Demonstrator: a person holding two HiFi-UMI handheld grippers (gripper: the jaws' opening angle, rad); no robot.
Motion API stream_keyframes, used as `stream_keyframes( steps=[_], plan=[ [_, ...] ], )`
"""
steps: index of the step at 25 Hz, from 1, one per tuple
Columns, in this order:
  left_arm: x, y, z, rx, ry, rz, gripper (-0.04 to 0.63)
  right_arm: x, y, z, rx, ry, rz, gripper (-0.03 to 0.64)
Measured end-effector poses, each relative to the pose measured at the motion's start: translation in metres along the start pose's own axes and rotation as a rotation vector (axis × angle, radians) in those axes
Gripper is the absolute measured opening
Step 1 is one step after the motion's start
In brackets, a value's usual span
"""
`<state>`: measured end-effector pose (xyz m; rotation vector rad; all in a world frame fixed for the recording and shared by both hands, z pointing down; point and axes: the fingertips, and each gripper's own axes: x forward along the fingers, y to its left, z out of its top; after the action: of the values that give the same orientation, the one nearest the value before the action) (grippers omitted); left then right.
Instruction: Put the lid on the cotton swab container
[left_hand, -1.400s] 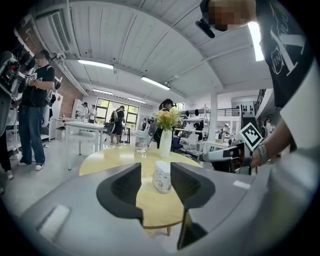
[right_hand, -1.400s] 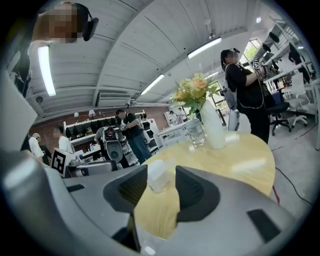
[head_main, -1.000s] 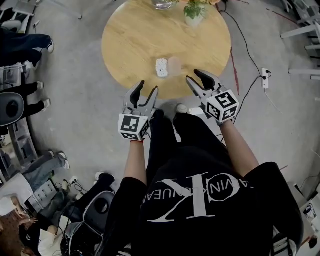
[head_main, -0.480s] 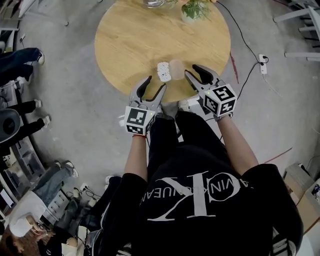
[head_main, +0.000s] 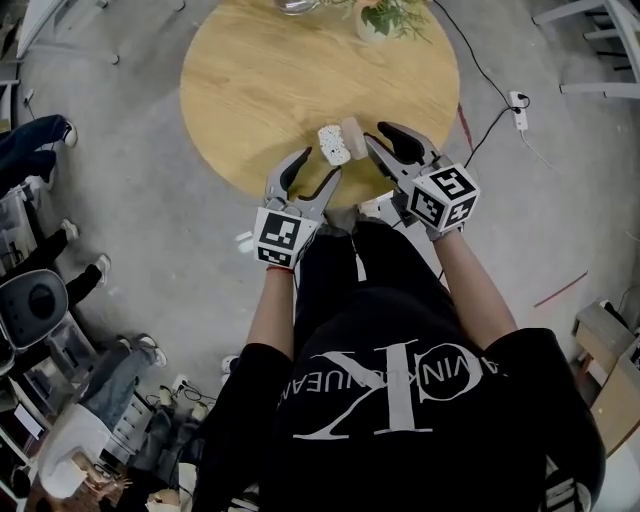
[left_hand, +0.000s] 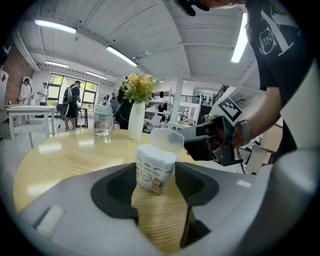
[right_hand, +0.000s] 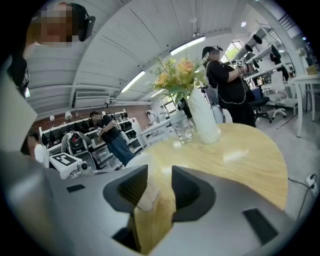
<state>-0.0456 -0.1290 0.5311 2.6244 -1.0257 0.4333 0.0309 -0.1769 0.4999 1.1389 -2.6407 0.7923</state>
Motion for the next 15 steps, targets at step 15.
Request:
stream_keyframes(
  steps=[15],
  plan=[
    [0.011,-0.007,-0.006,0.024,0.025,-0.062,0.238,0.017,0.048,0.002,-0.18,0.062,0.132,0.141]
  ],
)
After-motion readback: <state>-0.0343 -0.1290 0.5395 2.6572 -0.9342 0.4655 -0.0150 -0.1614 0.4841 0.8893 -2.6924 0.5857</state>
